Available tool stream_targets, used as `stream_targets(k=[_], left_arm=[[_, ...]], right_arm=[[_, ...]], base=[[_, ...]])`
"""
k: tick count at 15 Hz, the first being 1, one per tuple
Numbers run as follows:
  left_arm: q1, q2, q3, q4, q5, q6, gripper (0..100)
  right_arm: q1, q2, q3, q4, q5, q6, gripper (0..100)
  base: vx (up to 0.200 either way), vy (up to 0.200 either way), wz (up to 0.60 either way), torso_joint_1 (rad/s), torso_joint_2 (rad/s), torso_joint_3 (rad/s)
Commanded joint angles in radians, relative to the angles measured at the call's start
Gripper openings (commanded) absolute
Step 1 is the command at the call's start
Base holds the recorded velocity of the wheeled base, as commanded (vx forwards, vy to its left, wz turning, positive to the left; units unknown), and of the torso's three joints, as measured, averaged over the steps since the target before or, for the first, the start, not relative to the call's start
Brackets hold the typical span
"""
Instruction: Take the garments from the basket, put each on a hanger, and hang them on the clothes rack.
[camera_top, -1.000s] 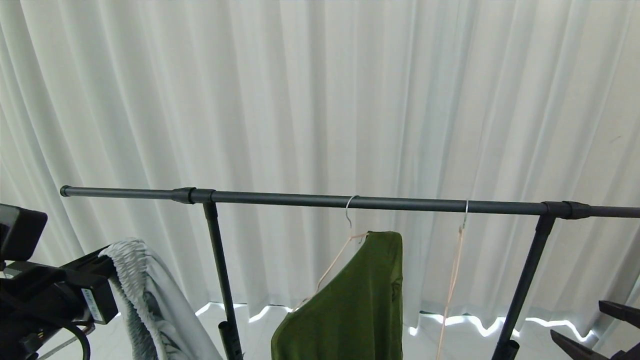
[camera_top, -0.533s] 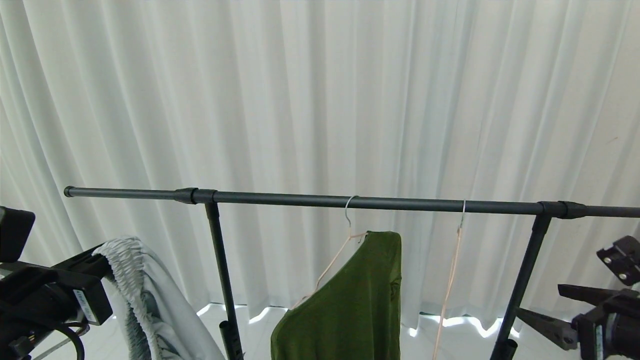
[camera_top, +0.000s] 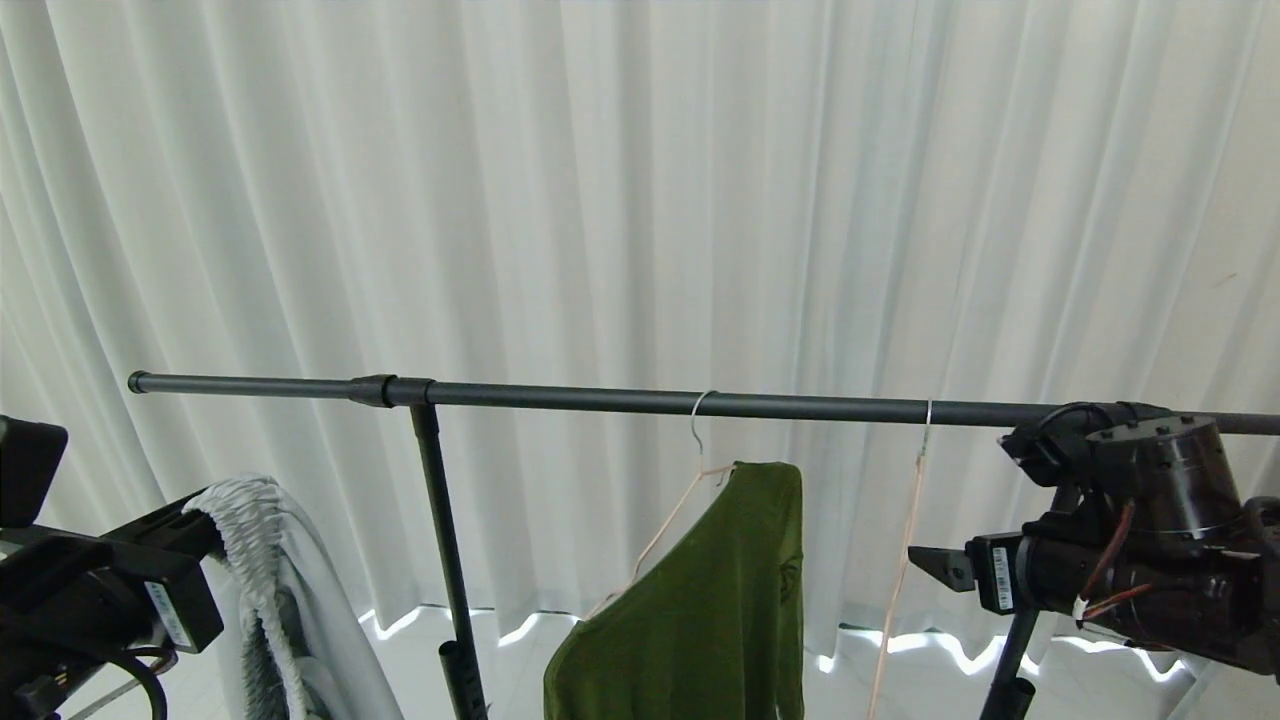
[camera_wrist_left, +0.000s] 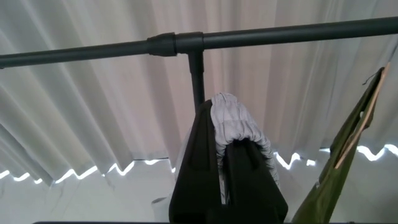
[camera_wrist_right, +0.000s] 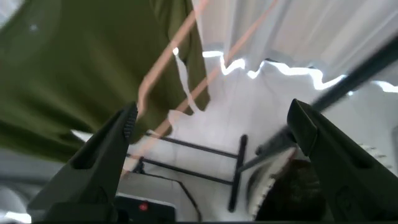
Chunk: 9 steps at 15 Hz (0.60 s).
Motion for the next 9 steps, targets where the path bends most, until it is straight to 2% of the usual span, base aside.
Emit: stream_targets(k=[1,5,9], left_arm=[[0.000,0.003,0.000,0.000,0.000,0.000,0],[0.000,-0.004,-0.001,-0.002,0.000,0.000,0],[0.001,-0.010,-0.006,-0.002,0.000,0.000,0]], right_arm=[[0.027,0.066,-0.030,-0.005,-0.001,0.001,100],[0.031,0.190,-0.079,-0.005,-0.056,0.020,100],[0.030,0.190,-0.068,0.000,-0.077,0.079,100]], base=[[0.000,0.000,0.00,0.000,0.00,0.000],[0.000,0.000,0.00,0.000,0.00,0.000],[0.000,0.000,0.00,0.000,0.00,0.000]])
